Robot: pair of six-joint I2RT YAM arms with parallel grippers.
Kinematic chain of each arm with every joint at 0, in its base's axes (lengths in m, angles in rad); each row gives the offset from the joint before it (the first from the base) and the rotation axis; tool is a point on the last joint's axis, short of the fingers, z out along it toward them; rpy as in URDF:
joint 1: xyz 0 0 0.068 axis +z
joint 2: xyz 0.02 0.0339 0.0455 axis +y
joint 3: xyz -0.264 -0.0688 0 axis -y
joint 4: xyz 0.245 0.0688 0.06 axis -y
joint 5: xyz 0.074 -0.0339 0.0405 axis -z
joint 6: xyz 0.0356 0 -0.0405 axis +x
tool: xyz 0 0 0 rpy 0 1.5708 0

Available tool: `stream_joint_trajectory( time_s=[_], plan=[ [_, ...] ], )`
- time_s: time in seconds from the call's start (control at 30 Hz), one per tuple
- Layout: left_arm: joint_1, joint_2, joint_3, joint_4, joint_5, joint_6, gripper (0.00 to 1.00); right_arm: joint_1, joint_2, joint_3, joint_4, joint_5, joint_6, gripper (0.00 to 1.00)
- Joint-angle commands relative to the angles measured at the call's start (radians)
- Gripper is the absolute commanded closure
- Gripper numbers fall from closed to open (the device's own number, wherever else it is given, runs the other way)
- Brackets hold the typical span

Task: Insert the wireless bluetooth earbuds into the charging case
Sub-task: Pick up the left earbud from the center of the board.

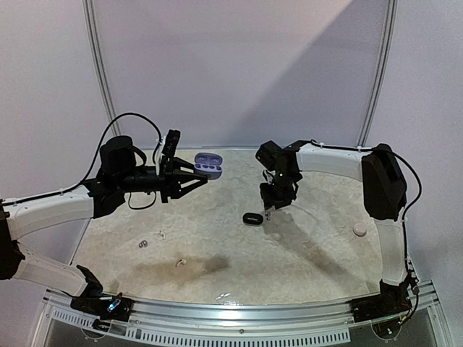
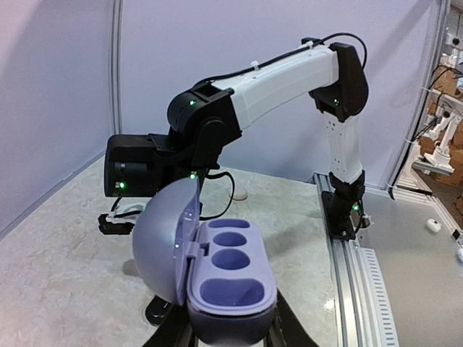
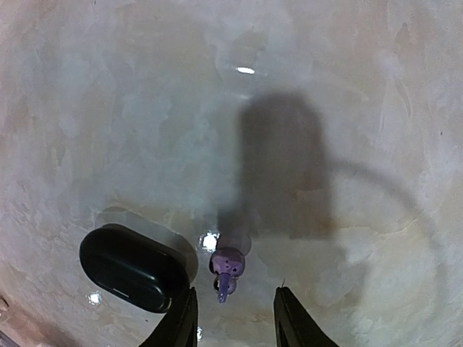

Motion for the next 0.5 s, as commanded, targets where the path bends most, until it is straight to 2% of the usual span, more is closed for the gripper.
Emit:
stream_joint_trajectory(
  time_s=[0.0, 0.13, 0.47],
  plan=[
    [0.018, -0.006, -0.011, -0.002, -0.004, -0.005, 1.00, 0.008, -0.023, 0.000, 0.001, -0.040, -0.003, 0.64],
    [0.021, -0.006, -0.011, -0.001, -0.003, -0.004, 1.00, 0.012, -0.007, -0.002, 0.013, -0.047, 0.001, 0.74],
    [0.024, -0.007, -0.014, -0.001, -0.007, 0.002, 1.00, 0.016, 0.011, -0.003, 0.010, -0.070, 0.001, 0.76]
  ],
)
